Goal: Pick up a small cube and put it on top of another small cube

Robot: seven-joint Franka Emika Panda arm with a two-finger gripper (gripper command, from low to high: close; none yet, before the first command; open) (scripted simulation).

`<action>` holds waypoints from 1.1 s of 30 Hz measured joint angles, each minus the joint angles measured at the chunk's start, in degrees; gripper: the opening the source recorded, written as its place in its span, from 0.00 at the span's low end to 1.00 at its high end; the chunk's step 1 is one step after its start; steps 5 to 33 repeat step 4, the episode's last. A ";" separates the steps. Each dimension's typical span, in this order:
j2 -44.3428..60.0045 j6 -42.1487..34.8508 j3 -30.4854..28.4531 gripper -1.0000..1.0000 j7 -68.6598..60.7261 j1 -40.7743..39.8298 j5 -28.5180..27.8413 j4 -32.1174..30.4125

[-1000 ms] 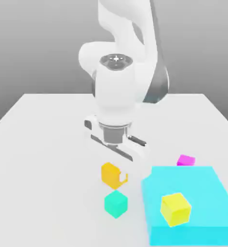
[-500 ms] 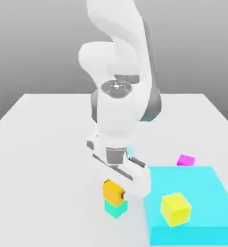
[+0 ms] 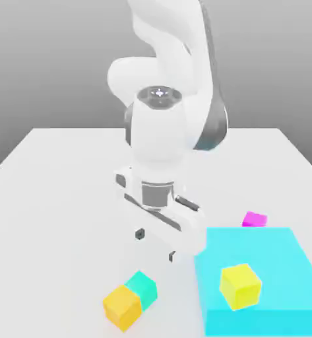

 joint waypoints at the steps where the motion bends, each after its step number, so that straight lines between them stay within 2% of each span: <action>1: -0.73 -0.63 -0.05 1.00 -0.53 0.22 0.71 -0.11; 4: -2.70 -2.22 -0.25 1.00 -2.02 0.94 2.75 -0.56; 33: -2.70 -2.22 -0.25 1.00 -2.02 0.94 2.75 -0.56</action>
